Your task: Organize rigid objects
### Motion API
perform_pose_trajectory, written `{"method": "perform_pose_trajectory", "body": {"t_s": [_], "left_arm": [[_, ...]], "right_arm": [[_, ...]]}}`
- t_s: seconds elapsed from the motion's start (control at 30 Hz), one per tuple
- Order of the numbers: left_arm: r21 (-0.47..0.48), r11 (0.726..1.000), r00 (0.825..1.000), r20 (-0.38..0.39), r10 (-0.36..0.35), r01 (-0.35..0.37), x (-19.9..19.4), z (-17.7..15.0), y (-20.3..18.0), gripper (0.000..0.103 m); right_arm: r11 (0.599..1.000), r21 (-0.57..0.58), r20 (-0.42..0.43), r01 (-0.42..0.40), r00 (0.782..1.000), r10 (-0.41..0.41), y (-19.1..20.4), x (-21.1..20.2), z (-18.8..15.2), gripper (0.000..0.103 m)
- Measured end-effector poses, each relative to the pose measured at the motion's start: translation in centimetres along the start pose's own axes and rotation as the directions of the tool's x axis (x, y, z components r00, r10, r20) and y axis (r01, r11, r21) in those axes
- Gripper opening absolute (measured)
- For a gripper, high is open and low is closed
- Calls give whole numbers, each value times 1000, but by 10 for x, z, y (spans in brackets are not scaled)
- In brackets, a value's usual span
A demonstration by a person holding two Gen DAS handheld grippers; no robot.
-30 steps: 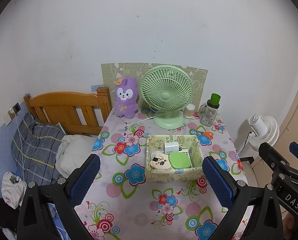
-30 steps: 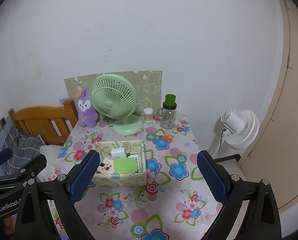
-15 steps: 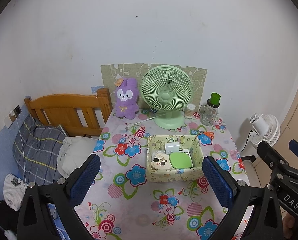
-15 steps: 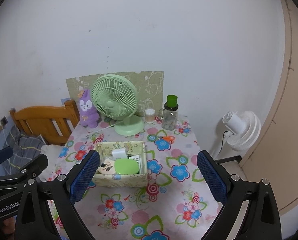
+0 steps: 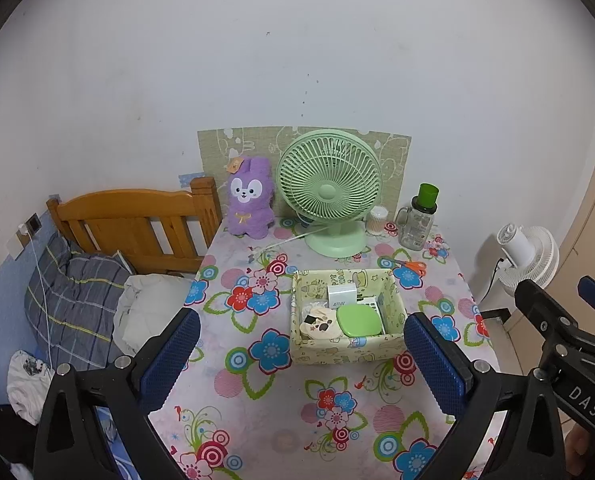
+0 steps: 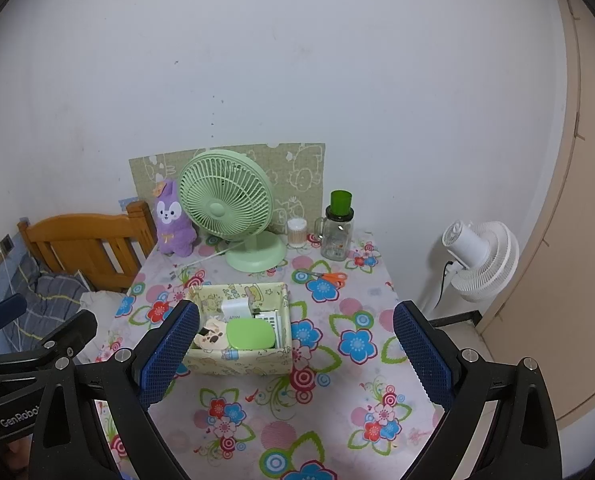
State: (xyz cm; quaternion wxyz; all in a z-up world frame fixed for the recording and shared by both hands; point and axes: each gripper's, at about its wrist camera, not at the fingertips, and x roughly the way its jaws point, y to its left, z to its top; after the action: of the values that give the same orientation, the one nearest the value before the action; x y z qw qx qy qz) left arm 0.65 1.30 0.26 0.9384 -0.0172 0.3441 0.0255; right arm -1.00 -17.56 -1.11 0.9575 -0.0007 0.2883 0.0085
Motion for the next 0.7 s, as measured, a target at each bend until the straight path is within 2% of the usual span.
{"method": "perform_pose_trajectory", "body": {"t_s": [0.7], "left_arm": [[9, 1000, 1000, -3, -1, 1, 4, 0, 2, 103]], "right_arm": [[1000, 16, -17, -13, 1000, 13, 2, 5, 1, 99]]}}
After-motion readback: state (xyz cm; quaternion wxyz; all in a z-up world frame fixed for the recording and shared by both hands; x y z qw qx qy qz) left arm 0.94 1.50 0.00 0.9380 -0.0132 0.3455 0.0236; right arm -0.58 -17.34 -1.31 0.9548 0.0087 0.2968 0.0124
